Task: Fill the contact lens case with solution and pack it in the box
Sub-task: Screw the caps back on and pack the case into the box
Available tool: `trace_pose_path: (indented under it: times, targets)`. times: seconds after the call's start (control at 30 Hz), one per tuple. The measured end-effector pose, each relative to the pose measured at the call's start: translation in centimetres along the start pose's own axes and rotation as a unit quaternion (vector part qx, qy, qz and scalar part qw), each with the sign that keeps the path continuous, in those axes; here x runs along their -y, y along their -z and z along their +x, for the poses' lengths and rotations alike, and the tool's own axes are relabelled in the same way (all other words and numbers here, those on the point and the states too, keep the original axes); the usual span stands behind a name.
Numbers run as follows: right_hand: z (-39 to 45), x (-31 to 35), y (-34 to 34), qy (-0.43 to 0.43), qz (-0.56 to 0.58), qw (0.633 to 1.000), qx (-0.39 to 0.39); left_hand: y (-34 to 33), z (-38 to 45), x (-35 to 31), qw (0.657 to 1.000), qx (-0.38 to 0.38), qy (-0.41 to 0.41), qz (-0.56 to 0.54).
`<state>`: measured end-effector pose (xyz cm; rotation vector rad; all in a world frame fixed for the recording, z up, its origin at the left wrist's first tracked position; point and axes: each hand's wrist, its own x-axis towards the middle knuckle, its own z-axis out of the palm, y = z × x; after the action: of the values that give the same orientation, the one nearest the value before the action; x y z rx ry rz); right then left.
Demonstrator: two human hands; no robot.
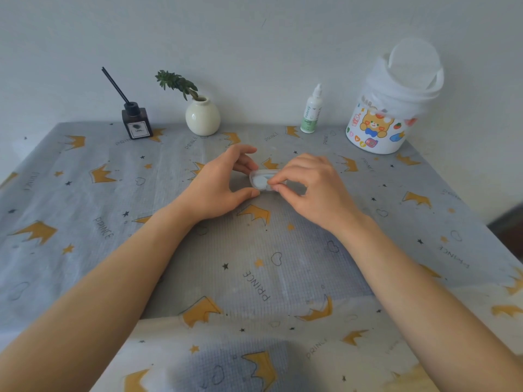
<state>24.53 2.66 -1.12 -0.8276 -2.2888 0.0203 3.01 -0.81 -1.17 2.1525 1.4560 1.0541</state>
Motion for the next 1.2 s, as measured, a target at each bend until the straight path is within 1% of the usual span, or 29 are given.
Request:
trace_pose_path:
  times: [0.4, 0.63, 0.73, 0.93, 1.07, 1.2]
  targets:
    - [0.02, 0.21, 0.08, -0.001, -0.005, 1.0, 0.009, -0.15, 0.07, 0.16, 1.0, -0.003, 0.001, -0.002]
    - [0.16, -0.05, -0.02, 0.02, -0.012, 1.0, 0.001, -0.11, 0.11, 0.18, 1.0, 0.002, 0.005, -0.001]
    - [0.1, -0.09, -0.03, 0.013, -0.004, 1.0, -0.002, -0.09, 0.12, 0.14, 1.0, 0.002, 0.005, 0.0]
    - [0.21, 0.0, -0.12, -0.043, 0.012, 0.999, 0.02, -0.11, 0.1, 0.14, 1.0, -0.002, 0.003, -0.005]
    - [0.39, 0.12, -0.46, -0.114, -0.049, 0.99, 0.066, -0.07, 0.13, 0.19, 1.0, -0.001, 0.002, -0.007]
    - [0.45, -0.07, -0.81, -0.137, -0.057, 0.985, 0.087, 0.03, 0.11, 0.19, 1.0, 0.009, 0.007, -0.016]
